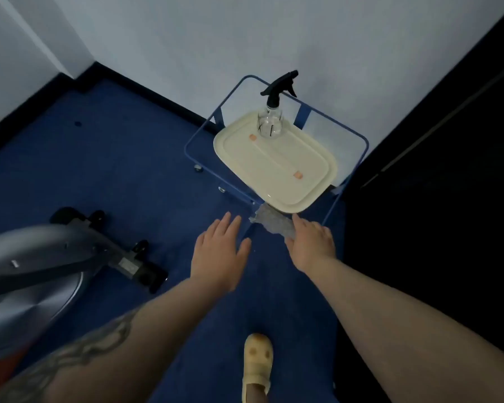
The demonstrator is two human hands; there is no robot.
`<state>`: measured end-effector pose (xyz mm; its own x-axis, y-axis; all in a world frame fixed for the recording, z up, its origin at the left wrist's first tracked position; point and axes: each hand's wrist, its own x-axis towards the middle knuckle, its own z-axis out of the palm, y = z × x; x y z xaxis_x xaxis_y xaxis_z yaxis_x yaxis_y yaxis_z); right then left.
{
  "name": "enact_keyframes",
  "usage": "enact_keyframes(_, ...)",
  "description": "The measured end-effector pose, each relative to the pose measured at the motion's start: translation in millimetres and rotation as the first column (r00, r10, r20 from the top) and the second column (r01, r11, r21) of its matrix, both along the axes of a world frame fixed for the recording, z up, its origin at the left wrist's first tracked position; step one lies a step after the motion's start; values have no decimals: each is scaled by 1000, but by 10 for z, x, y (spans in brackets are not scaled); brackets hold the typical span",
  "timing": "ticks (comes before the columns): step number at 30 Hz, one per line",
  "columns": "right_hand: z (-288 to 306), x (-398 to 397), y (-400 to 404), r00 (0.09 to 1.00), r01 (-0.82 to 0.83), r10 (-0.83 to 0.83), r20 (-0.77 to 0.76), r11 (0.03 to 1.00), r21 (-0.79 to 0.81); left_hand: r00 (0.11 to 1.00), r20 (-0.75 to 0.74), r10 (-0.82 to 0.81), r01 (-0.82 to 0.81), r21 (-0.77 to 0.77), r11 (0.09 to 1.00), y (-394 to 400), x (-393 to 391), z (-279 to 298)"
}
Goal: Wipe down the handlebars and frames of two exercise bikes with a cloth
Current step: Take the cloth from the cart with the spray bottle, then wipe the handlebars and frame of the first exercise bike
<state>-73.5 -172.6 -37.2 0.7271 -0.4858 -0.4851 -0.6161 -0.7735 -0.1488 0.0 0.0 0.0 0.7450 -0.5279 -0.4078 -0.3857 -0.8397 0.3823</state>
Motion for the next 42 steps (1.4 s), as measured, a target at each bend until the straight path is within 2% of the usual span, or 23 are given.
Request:
enact_keyframes(5,-139,13,-16,979,93,-65,191,985,-143,998,-40,40,-38,41,998,158,-54,-178)
enact_keyframes(8,-85,56,-71,967,132,-86,238,974,-184,997,-46,63,-60,57,997,271,-59,-192)
enact_keyframes(15,456,83,342,892,103,-44,450,989,-107,983,-34,179,-179,4,984,619,-93,229)
enact_keyframes(18,872,134,662,842,73,-78,533,997,31,972,-28,232,-232,-17,973,922,-115,583)
enact_keyframes(20,1171,188,922,820,41,-118,561,988,147,961,-4,275,-275,-41,960,1177,-108,835)
enact_keyframes(26,1968,293,2025,692,-105,-177,700,934,340,884,105,456,-433,-182,883,2057,-124,1608)
enact_keyframes(32,2537,337,3331,568,-281,-227,791,850,446,824,208,527,-475,-252,843,3149,-206,2194)
enact_keyframes(42,2669,231,5202,569,-391,-224,792,773,500,696,217,685,-600,-349,720,4996,-517,2313)
